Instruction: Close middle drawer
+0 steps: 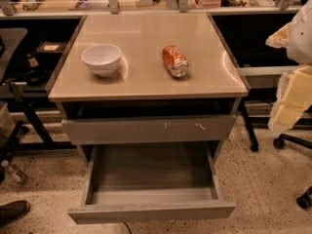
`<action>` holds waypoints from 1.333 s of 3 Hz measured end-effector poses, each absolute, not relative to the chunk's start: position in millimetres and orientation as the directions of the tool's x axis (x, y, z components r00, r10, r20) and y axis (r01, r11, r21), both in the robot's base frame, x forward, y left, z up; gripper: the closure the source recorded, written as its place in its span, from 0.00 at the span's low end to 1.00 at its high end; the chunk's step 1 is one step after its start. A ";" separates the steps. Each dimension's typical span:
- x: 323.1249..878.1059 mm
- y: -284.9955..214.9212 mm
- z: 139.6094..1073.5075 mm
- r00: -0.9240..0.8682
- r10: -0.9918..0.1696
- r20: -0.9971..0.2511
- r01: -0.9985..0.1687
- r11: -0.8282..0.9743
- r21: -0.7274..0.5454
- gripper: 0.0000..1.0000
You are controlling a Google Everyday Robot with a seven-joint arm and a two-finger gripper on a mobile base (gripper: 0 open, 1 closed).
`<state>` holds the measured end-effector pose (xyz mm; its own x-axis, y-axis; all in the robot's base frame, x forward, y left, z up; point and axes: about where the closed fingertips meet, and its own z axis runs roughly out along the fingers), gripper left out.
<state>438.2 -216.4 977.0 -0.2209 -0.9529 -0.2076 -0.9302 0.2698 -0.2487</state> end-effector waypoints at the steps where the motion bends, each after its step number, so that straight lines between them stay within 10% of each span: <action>1: 438.2 -216.4 977.0 -0.221 -0.953 -0.208 -0.930 0.270 -0.249 0.00; 4: 438.3 -216.4 977.0 -0.221 -0.953 -0.208 -0.930 0.270 -0.249 0.65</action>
Offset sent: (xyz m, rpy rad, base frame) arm 0.0000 0.0000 0.0000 0.0000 0.0000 0.0000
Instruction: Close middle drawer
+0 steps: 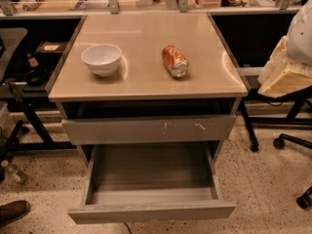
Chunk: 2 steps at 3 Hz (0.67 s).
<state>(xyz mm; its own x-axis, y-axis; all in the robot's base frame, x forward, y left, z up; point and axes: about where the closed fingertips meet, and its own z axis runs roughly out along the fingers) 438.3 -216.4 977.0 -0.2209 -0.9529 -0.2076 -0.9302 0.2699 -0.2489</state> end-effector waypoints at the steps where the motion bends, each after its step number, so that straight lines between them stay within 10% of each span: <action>1: 438.3 -216.4 977.0 -0.221 -0.953 -0.208 -0.930 0.270 -0.249 0.88; 2: 438.3 -216.4 977.1 -0.221 -0.953 -0.208 -0.930 0.270 -0.249 1.00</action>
Offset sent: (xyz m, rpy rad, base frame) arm 0.0000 0.0000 0.0000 0.0000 0.0000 0.0000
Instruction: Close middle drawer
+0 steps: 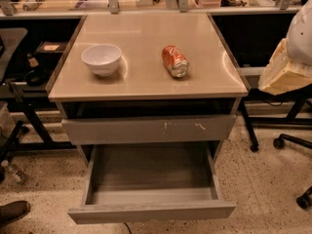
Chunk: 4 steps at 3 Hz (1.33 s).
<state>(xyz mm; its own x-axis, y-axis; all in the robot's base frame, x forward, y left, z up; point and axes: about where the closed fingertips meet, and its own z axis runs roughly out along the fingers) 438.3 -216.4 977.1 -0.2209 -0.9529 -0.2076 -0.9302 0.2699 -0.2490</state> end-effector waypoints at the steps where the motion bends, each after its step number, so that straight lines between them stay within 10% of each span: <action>1: 438.2 -216.4 977.0 -0.221 -0.953 -0.208 -0.930 0.270 -0.249 1.00; 4: 374.6 -217.5 854.2 -0.313 -0.934 -0.173 -0.940 0.330 -0.081 1.00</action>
Offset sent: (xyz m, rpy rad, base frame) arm -0.0239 -0.0098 -0.0481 0.0037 0.0989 -0.0409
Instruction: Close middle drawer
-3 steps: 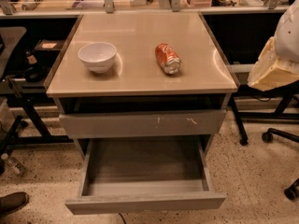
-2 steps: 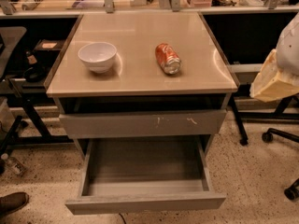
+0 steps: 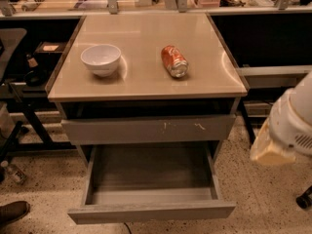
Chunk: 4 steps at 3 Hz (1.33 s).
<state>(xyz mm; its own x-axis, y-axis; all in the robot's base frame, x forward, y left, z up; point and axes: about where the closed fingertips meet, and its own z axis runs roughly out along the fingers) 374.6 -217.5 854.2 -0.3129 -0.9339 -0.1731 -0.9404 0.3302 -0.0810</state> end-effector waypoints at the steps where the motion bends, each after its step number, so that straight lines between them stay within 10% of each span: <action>1: 339.7 -214.9 789.7 -0.346 -0.928 -0.140 -0.938 0.343 0.047 1.00; 4: 321.1 -197.3 691.9 -0.425 -0.892 -0.151 -0.903 0.407 0.137 1.00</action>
Offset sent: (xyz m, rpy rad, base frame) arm -0.0232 0.0026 -0.0459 0.0124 0.0912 -0.0110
